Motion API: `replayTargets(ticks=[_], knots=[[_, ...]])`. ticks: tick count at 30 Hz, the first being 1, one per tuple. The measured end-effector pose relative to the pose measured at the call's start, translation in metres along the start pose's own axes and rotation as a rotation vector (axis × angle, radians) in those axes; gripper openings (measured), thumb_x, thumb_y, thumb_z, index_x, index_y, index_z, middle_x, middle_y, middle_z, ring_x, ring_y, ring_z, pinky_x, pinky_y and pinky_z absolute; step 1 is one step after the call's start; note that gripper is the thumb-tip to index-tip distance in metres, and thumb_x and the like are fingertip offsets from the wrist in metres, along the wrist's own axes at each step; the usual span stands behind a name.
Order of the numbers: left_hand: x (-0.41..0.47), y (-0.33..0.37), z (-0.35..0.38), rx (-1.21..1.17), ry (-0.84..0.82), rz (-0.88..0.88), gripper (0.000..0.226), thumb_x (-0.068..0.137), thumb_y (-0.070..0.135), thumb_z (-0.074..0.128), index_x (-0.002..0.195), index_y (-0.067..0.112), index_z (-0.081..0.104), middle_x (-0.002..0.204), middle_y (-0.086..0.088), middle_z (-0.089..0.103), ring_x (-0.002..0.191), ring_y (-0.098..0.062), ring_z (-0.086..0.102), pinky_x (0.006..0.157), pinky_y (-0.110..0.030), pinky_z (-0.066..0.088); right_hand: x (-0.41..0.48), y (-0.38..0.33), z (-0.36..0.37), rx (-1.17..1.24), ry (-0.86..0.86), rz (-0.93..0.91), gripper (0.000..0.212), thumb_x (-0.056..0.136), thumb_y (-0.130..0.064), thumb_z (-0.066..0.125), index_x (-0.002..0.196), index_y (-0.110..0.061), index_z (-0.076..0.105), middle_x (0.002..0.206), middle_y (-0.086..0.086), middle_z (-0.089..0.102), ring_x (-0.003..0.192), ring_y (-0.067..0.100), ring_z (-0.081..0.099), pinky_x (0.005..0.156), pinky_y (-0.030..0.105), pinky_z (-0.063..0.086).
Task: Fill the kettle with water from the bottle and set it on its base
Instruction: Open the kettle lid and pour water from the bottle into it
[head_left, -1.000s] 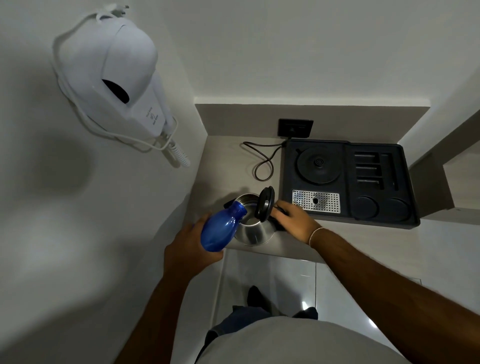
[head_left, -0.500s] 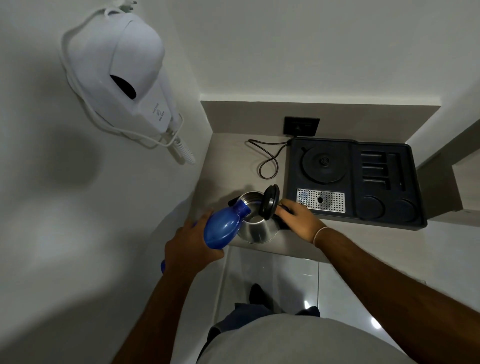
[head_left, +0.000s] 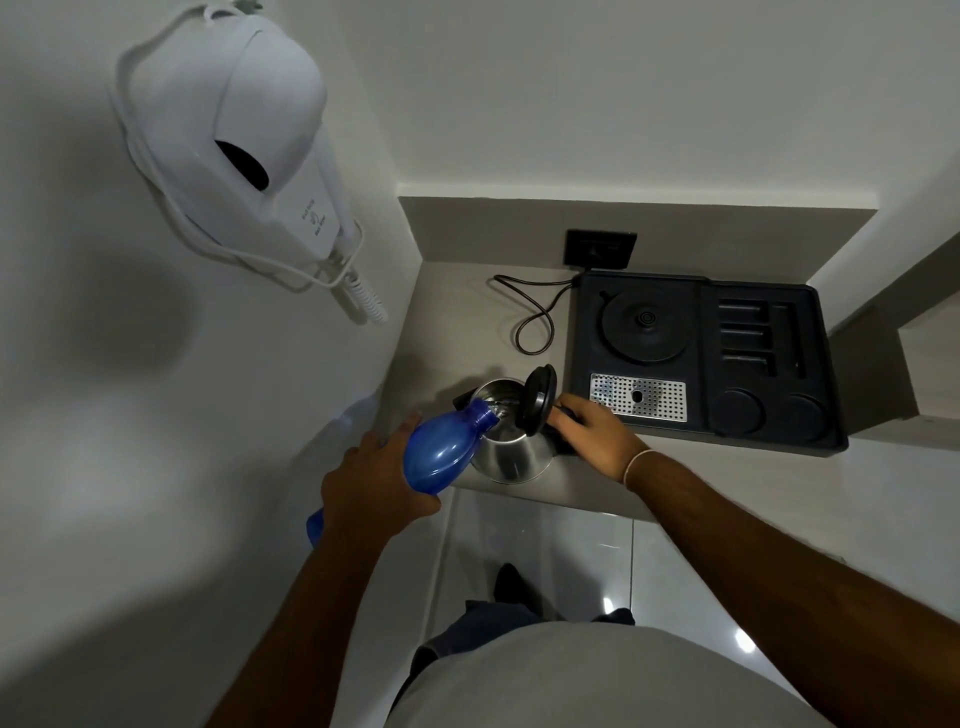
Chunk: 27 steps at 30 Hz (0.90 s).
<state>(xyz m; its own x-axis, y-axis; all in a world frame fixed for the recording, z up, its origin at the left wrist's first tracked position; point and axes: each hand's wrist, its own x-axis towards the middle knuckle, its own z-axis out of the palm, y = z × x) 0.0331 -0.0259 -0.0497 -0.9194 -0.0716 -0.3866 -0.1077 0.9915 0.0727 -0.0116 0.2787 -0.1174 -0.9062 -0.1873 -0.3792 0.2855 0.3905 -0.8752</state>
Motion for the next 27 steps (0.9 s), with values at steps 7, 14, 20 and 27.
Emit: replayTargets(ticks=[7, 14, 20, 27], knots=[[-0.002, 0.001, -0.004, -0.011, -0.021, -0.006, 0.116, 0.073, 0.058, 0.084, 0.168, 0.048, 0.018, 0.116, 0.005, 0.049, 0.112, -0.022, 0.062, 0.092, -0.043, 0.059, 0.000, 0.000, 0.001, -0.002, 0.006, 0.002, 0.072, 0.082, -0.087, 0.051, 0.098, -0.020, 0.071, 0.097, 0.013, 0.076, 0.096, 0.036, 0.072, 0.095, 0.055, 0.058], [-0.004, 0.002, -0.002, -0.012, 0.006, -0.001, 0.116, 0.072, 0.059, 0.083, 0.167, 0.052, 0.018, 0.113, 0.006, 0.046, 0.111, -0.022, 0.062, 0.088, -0.039, 0.057, -0.001, -0.002, 0.001, 0.011, 0.017, 0.019, 0.070, 0.083, -0.084, 0.053, 0.101, -0.018, 0.072, 0.101, 0.014, 0.076, 0.100, 0.038, 0.072, 0.100, 0.059, 0.059], [0.000, -0.001, 0.003, -0.016, 0.015, 0.000, 0.116, 0.070, 0.060, 0.082, 0.165, 0.054, 0.017, 0.113, 0.007, 0.045, 0.109, -0.021, 0.059, 0.082, -0.037, 0.052, -0.005, -0.007, 0.002, 0.008, 0.017, 0.027, 0.074, 0.083, -0.084, 0.051, 0.108, -0.017, 0.072, 0.105, 0.014, 0.077, 0.103, 0.036, 0.072, 0.102, 0.059, 0.058], [0.002, 0.000, 0.005, -0.063, 0.066, 0.009, 0.116, 0.068, 0.061, 0.079, 0.164, 0.058, 0.015, 0.118, 0.005, 0.050, 0.117, -0.026, 0.062, 0.081, -0.040, 0.049, -0.007, -0.010, 0.002, 0.016, 0.027, 0.040, 0.074, 0.083, -0.083, 0.053, 0.105, -0.014, 0.071, 0.104, 0.017, 0.076, 0.103, 0.039, 0.071, 0.100, 0.059, 0.058]])
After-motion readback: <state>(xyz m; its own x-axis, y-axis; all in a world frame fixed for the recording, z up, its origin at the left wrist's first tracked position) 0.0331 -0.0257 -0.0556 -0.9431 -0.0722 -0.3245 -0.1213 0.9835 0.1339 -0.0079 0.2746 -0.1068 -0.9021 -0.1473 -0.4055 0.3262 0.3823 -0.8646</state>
